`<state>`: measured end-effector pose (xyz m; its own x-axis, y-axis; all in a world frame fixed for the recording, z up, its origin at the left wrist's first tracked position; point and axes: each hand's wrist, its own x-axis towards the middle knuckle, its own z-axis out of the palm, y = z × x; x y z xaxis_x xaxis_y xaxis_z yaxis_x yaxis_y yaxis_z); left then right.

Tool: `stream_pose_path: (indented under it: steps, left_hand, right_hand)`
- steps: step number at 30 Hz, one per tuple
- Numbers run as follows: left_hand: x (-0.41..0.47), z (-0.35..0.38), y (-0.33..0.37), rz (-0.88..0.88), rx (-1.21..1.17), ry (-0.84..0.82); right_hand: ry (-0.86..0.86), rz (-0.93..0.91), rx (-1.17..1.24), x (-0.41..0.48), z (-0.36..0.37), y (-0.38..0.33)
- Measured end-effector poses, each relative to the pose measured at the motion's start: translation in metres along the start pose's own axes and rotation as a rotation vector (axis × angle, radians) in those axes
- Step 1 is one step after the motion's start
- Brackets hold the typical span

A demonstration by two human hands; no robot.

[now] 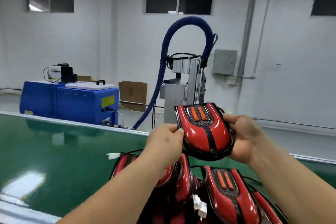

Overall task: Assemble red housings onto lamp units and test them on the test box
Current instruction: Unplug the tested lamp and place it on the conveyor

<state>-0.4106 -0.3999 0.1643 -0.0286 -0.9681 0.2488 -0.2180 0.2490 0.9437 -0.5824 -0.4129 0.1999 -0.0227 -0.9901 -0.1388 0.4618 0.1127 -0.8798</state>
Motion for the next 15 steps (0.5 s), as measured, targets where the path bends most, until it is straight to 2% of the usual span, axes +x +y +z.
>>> stream_pose_path:
  steps: [5,10,13,15]
  left_hand:
    - [-0.013,0.050,-0.016,0.057,0.405,-0.052]
    - [-0.022,0.065,-0.026,0.082,0.720,-0.063]
    - [-0.021,0.070,-0.026,-0.039,0.830,-0.143]
    - [-0.019,0.071,-0.025,-0.073,0.864,-0.187]
  right_hand:
    - [0.132,0.078,-0.053,-0.004,-0.056,0.020]
    - [0.278,0.106,-0.190,0.011,-0.076,0.052]
    - [0.314,0.063,-0.364,0.014,-0.084,0.063]
    - [0.322,0.006,-0.616,0.015,-0.089,0.062]
